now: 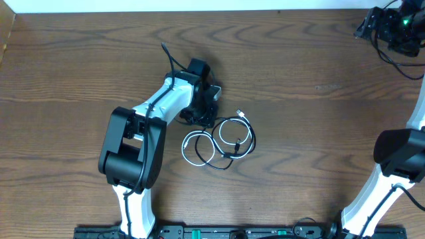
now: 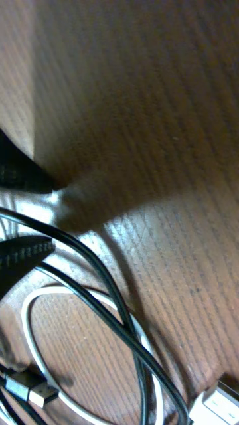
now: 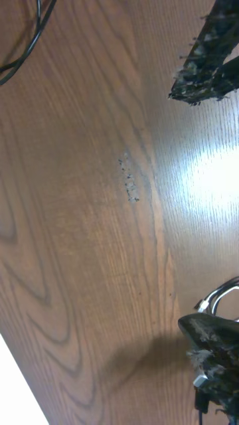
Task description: Untangle cables
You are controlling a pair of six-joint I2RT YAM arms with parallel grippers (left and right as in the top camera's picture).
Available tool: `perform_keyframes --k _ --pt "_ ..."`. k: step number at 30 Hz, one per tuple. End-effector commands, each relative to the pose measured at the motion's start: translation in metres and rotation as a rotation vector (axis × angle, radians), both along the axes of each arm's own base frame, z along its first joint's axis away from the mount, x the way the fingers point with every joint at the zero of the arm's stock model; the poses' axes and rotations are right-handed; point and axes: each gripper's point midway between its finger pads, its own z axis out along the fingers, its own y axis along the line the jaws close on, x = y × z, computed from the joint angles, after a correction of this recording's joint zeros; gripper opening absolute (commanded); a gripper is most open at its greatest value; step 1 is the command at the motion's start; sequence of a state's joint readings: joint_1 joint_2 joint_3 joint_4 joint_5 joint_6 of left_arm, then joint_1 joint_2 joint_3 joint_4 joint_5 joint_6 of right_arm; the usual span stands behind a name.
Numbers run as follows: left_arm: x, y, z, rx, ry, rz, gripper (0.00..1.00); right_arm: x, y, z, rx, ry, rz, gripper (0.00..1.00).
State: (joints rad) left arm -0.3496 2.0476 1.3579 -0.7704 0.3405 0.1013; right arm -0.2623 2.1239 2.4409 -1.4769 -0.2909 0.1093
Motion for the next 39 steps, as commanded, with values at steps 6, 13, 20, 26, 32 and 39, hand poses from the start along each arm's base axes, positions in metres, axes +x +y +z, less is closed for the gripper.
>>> perform_keyframes --k 6,13,20,26,32,39 --pt "-0.004 0.011 -0.022 0.086 0.049 0.07 0.08 -0.006 0.005 -0.005 0.003 0.033 0.025 0.99" --pt "0.026 -0.007 0.071 -0.025 -0.191 0.076 0.08 -0.015 0.022 -0.005 0.083 0.05 0.09 0.99" --pt "0.026 -0.055 0.232 -0.363 -0.608 -0.021 0.07 -0.017 0.058 0.002 0.182 0.029 0.208 0.97" --pt "-0.001 -0.064 0.326 -0.511 -0.838 -0.04 0.07 -0.017 0.072 0.007 0.22 0.01 0.257 0.94" --pt "-0.009 -0.06 0.379 -0.623 -0.962 0.015 0.07 -0.019 0.096 0.023 0.326 -0.075 0.402 0.96" --pt "0.01 -0.054 0.409 -0.698 -1.031 0.182 0.07 -0.029 0.115 0.031 0.396 -0.105 0.505 0.98"
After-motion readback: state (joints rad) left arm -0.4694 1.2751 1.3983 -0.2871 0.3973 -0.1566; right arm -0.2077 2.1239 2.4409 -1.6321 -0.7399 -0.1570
